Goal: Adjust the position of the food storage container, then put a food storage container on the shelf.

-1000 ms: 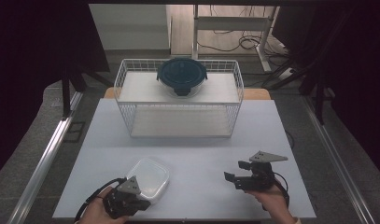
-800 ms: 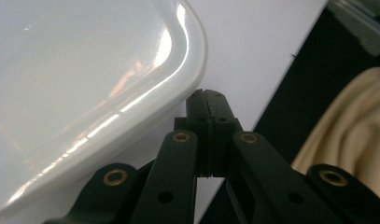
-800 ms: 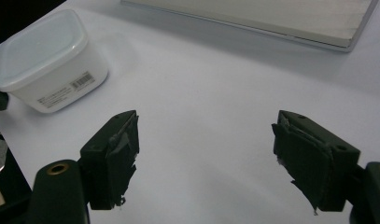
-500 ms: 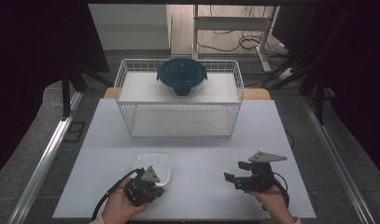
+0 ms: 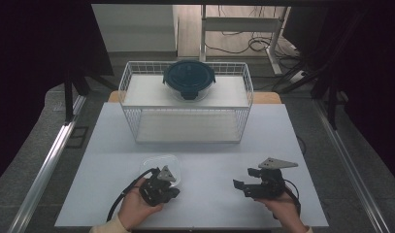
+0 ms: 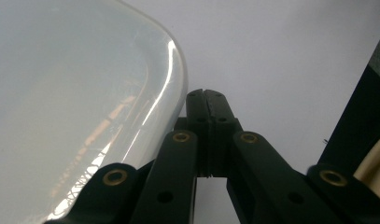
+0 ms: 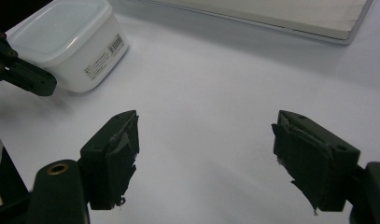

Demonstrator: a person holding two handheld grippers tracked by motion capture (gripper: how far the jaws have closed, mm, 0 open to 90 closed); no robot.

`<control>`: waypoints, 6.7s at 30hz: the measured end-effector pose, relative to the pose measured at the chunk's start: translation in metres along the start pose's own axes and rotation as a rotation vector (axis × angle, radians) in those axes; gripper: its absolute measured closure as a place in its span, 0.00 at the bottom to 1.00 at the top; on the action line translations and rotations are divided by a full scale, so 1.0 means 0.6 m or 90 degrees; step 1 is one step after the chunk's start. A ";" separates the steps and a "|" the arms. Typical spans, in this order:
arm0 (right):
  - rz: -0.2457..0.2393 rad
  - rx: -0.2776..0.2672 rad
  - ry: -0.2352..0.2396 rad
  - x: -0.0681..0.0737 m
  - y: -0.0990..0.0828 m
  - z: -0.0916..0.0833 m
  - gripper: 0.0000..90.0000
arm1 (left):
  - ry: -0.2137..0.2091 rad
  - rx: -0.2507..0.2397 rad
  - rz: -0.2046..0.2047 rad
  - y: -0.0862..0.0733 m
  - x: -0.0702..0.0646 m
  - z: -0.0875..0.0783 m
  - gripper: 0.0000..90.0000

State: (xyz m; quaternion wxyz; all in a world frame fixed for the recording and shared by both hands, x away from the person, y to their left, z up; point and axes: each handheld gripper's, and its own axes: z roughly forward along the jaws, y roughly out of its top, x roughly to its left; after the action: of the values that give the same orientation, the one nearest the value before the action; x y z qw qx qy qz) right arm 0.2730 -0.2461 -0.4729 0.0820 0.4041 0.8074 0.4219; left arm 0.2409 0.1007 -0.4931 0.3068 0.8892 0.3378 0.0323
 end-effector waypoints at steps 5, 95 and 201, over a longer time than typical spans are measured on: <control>0.004 -0.006 -0.007 -0.002 0.000 -0.002 0.25 | -0.023 -0.028 0.011 0.001 -0.009 -0.032 1.00; 0.017 -0.006 -0.008 -0.012 -0.006 -0.012 0.25 | -0.092 0.031 0.002 -0.012 0.026 0.006 1.00; 0.209 0.001 0.158 0.060 -0.040 0.038 0.48 | -0.255 -0.173 -0.319 -0.034 0.046 0.013 0.49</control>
State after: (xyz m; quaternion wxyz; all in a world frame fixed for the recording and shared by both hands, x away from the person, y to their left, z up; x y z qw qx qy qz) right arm 0.2459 -0.2137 -0.4976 -0.0880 0.4756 0.7347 0.4757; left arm 0.2526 0.1255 -0.5153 0.4810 0.7185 0.4711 -0.1744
